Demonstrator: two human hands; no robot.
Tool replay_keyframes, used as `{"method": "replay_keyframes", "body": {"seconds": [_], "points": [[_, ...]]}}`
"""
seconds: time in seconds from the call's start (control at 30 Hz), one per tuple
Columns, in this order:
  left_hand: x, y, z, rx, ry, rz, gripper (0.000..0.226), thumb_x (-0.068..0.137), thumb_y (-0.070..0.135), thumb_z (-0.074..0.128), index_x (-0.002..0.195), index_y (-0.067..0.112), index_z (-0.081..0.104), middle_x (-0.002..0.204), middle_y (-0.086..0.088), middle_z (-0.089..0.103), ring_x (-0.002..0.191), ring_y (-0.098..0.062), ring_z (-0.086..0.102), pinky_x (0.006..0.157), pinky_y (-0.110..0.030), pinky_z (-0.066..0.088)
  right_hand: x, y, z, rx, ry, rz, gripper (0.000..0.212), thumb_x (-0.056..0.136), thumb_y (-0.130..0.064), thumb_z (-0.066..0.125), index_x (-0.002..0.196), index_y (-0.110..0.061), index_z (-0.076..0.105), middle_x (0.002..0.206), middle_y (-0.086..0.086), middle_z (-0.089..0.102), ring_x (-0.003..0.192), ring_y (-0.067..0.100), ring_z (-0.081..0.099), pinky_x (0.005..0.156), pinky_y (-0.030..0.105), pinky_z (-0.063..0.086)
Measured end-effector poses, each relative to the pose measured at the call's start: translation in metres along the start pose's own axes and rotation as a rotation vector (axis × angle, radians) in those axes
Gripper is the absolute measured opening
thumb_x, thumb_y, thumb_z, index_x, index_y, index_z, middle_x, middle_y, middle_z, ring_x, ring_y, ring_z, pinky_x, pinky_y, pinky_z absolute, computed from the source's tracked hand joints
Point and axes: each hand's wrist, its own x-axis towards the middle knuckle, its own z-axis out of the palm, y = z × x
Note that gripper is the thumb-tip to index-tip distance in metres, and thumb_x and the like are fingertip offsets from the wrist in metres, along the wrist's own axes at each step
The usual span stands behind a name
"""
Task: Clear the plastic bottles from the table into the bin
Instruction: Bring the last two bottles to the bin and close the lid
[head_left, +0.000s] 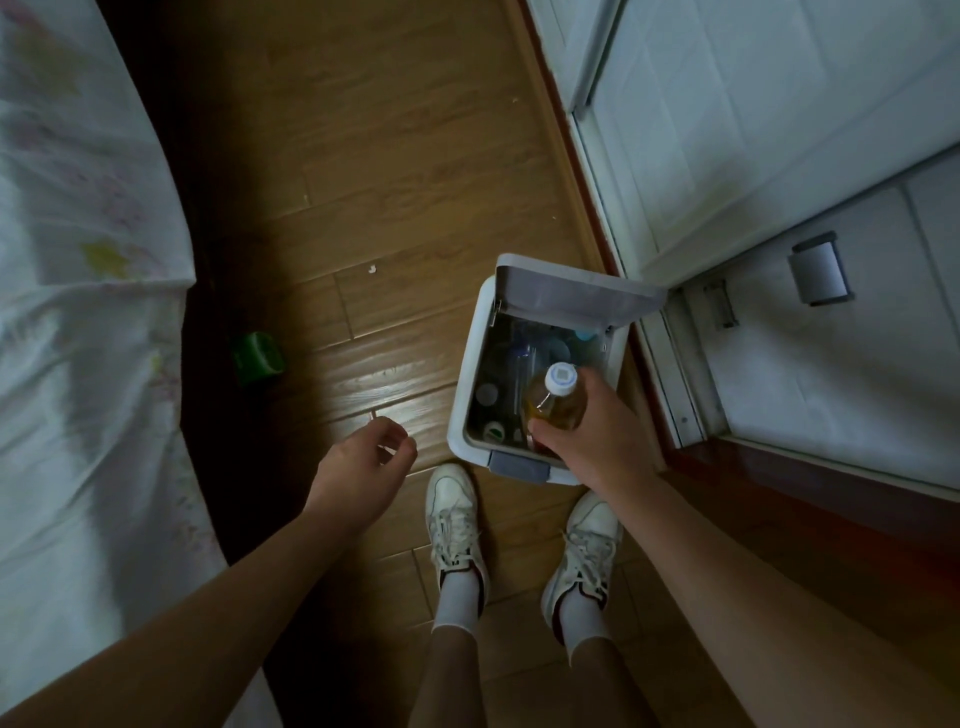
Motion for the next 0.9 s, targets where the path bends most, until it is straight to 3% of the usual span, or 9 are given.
{"method": "replay_keyframes", "body": {"seconds": [0.13, 0.23, 0.33, 0.43, 0.6, 0.77, 0.9], "points": [[0.001, -0.003, -0.006, -0.005, 0.007, -0.014, 0.012, 0.091, 0.045, 0.061, 0.094, 0.035, 0.066, 0.087, 0.022, 0.067, 0.082, 0.002, 0.064, 0.070, -0.028, 0.050, -0.001, 0.001, -0.006, -0.085, -0.043, -0.007, 0.080, 0.068, -0.049, 0.083, 0.136, -0.027, 0.047, 0.132, -0.003, 0.059, 0.123, 0.020, 0.058, 0.097, 0.045, 0.053], [0.003, -0.001, -0.010, -0.018, 0.015, -0.019, 0.010, 0.092, 0.043, 0.062, 0.094, 0.034, 0.067, 0.086, 0.023, 0.067, 0.080, 0.004, 0.063, 0.071, -0.029, 0.050, 0.003, 0.000, -0.013, -0.061, -0.010, -0.010, 0.073, 0.070, -0.047, 0.082, 0.131, -0.025, 0.049, 0.126, -0.002, 0.059, 0.115, 0.019, 0.060, 0.092, 0.044, 0.055], [0.001, 0.001, -0.014, -0.035, 0.016, -0.024, 0.010, 0.093, 0.041, 0.063, 0.094, 0.032, 0.067, 0.086, 0.022, 0.067, 0.080, 0.003, 0.063, 0.071, -0.030, 0.051, 0.002, -0.005, -0.019, -0.040, 0.085, -0.065, 0.054, 0.077, -0.042, 0.078, 0.124, -0.027, 0.055, 0.115, -0.006, 0.061, 0.098, 0.009, 0.060, 0.070, 0.020, 0.048], [-0.001, 0.003, -0.016, -0.032, 0.009, -0.032, 0.009, 0.092, 0.043, 0.062, 0.092, 0.035, 0.065, 0.086, 0.023, 0.067, 0.080, 0.002, 0.063, 0.070, -0.030, 0.051, -0.004, -0.006, -0.024, -0.040, 0.111, -0.118, 0.039, 0.081, -0.032, 0.078, 0.115, -0.026, 0.060, 0.106, -0.008, 0.061, 0.083, -0.002, 0.055, 0.064, 0.008, 0.036], [0.004, 0.004, -0.017, -0.023, 0.013, -0.016, 0.007, 0.092, 0.043, 0.062, 0.085, 0.042, 0.061, 0.085, 0.024, 0.066, 0.079, 0.005, 0.062, 0.069, -0.029, 0.050, 0.005, -0.011, -0.029, 0.015, 0.134, -0.199, 0.031, 0.082, -0.026, 0.080, 0.109, -0.021, 0.067, 0.092, -0.013, 0.063, 0.082, -0.003, 0.060, 0.069, 0.010, 0.044], [0.007, -0.002, -0.010, -0.034, 0.015, -0.010, 0.008, 0.091, 0.043, 0.062, 0.091, 0.036, 0.066, 0.086, 0.023, 0.067, 0.080, 0.004, 0.063, 0.070, -0.029, 0.048, 0.017, -0.017, -0.023, -0.067, 0.124, -0.297, 0.033, 0.084, -0.029, 0.078, 0.114, -0.015, 0.071, 0.104, -0.001, 0.074, 0.098, 0.012, 0.069, 0.086, 0.030, 0.058], [0.008, -0.008, -0.005, -0.035, 0.009, -0.025, 0.007, 0.091, 0.043, 0.062, 0.087, 0.038, 0.065, 0.086, 0.022, 0.068, 0.079, 0.003, 0.064, 0.069, -0.028, 0.049, 0.019, -0.006, -0.005, -0.217, 0.008, -0.249, 0.036, 0.087, -0.035, 0.074, 0.118, -0.019, 0.070, 0.109, 0.000, 0.074, 0.103, 0.013, 0.069, 0.083, 0.023, 0.053]]}}
